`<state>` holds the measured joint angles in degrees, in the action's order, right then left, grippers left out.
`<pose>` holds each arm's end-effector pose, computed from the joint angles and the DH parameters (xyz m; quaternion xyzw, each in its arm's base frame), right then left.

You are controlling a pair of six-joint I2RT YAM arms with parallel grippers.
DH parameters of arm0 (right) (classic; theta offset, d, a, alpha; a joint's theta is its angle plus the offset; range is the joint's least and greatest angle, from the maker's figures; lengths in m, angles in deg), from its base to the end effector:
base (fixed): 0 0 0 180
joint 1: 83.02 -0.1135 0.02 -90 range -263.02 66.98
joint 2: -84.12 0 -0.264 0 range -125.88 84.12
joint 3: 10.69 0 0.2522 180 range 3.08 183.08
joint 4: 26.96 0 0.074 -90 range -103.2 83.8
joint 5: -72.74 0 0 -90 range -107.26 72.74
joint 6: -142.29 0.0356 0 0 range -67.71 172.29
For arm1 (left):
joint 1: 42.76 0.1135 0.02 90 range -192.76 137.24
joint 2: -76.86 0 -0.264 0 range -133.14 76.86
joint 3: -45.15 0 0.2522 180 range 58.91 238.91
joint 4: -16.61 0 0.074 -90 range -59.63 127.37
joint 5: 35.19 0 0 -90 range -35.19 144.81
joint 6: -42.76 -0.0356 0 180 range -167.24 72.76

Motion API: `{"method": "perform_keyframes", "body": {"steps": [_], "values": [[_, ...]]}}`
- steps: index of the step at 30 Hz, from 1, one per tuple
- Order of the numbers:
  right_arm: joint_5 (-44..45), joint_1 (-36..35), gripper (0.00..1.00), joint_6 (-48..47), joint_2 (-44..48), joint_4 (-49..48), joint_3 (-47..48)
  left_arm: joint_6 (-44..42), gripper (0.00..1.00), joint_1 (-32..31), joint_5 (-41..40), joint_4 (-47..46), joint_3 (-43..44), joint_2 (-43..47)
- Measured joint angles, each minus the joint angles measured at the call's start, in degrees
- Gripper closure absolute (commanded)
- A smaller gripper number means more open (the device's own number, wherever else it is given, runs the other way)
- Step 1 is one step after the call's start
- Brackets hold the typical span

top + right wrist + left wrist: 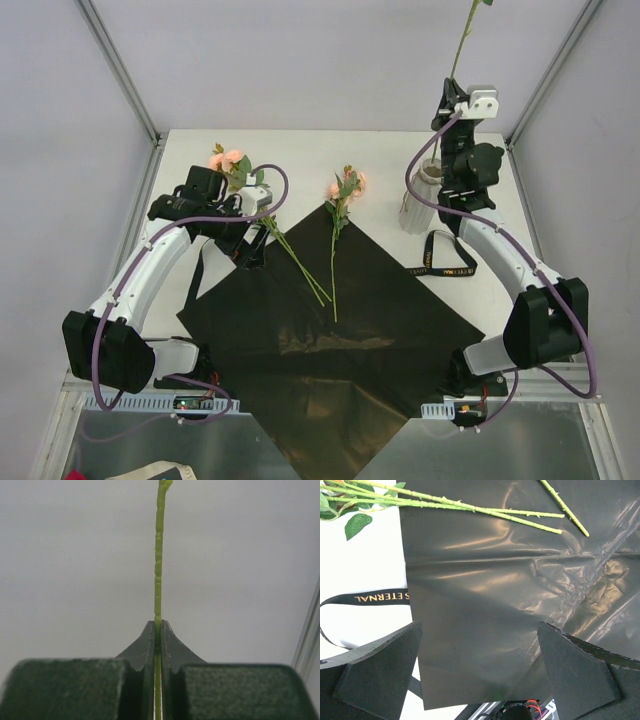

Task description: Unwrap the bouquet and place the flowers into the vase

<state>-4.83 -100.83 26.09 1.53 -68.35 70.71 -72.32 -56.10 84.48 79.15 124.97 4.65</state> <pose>0.3081 0.0909 0.4403 -0.0658 0.4249 -0.1114 0.8960 0.2388 -0.0747 0.3124 0.3761 0.8450 -0.2131 0.3147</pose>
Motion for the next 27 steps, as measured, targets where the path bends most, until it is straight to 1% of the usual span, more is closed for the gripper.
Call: {"method": "perform_keyframes", "body": {"steps": [12,13,14,15,20,22,23,24,27], "values": [[0.3,0.0,0.99,0.0,0.3,-2.3,-10.3,-0.4,0.01,0.7,-0.2,0.1,0.0,0.0],[0.3,0.0,0.97,0.1,0.6,-2.3,-11.1,-0.4,0.01,0.7,-0.2,0.1,0.0,0.0],[0.4,0.0,0.84,0.1,1.0,-2.4,-12.1,-0.4,0.01,0.7,-0.2,0.1,0.0,0.0],[0.5,0.0,0.81,0.2,1.5,-2.4,-13.0,-0.4,0.01,0.7,-0.2,0.1,0.0,0.0],[1.2,-0.1,0.81,0.5,5.1,-2.7,-16.5,-0.5,0.01,0.7,-0.2,0.1,0.0,0.0],[1.7,-0.2,0.78,0.5,7.0,-3.1,-17.7,-0.5,0.01,0.7,-0.2,0.1,0.0,0.0],[1.9,-0.2,0.68,0.5,7.7,-3.2,-18.1,-0.5,0.01,0.7,-0.2,0.1,0.0,0.0],[1.9,-0.3,0.63,0.6,8.6,-3.5,-18.6,-0.5,0.01,0.7,-0.2,0.1,0.0,0.0],[2.4,-0.7,0.55,0.8,10.8,-3.7,-19.6,-0.5,0.01,0.7,-0.2,0.1,0.0,0.0]]}}
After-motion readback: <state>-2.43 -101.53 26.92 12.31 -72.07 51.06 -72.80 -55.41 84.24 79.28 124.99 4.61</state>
